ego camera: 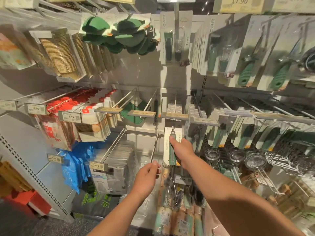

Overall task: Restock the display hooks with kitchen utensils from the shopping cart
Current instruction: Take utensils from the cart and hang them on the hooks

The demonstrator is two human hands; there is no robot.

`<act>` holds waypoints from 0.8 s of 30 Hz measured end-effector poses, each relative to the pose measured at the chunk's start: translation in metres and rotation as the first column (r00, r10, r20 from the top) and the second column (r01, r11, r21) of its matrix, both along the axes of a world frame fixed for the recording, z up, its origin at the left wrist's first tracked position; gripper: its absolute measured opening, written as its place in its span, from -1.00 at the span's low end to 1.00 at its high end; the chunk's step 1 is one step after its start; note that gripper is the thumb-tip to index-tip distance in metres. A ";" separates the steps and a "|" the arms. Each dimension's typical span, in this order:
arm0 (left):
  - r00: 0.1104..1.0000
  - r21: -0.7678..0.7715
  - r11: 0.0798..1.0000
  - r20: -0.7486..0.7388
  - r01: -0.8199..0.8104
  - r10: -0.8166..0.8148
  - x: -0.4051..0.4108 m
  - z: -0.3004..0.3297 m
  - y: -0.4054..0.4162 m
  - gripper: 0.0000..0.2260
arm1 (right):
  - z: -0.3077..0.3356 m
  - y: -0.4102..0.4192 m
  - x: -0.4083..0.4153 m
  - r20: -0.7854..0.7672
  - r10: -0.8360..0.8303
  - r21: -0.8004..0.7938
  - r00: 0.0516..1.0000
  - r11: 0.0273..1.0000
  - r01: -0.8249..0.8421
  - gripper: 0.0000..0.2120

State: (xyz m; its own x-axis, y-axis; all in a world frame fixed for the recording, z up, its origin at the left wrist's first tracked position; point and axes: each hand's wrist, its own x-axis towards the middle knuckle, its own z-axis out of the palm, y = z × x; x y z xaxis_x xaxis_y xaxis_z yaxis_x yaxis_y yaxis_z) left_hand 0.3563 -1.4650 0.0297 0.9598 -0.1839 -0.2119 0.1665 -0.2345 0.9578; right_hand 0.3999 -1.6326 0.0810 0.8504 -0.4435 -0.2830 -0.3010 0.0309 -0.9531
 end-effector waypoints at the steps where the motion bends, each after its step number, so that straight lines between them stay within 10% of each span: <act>1: 1.000 -0.008 1.000 -0.002 -0.006 0.006 0.002 0.001 -0.001 -0.69 | 0.000 -0.001 0.003 -0.007 0.001 0.007 1.000 1.000 -0.001 -0.26; 24: 0.997 0.056 0.996 -0.027 0.068 -0.067 0.020 -0.007 0.011 -0.68 | -0.024 -0.011 0.007 -0.205 0.007 -0.151 0.979 0.988 -0.039 -0.32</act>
State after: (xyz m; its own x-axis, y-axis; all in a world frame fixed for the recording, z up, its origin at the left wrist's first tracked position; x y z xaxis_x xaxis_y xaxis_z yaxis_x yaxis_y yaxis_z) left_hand 0.3760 -1.4537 0.0232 0.9398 -0.2353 -0.2478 0.1723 -0.2997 0.9383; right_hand 0.4064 -1.6436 0.0574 0.7927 -0.4759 -0.3811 -0.4876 -0.1198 -0.8648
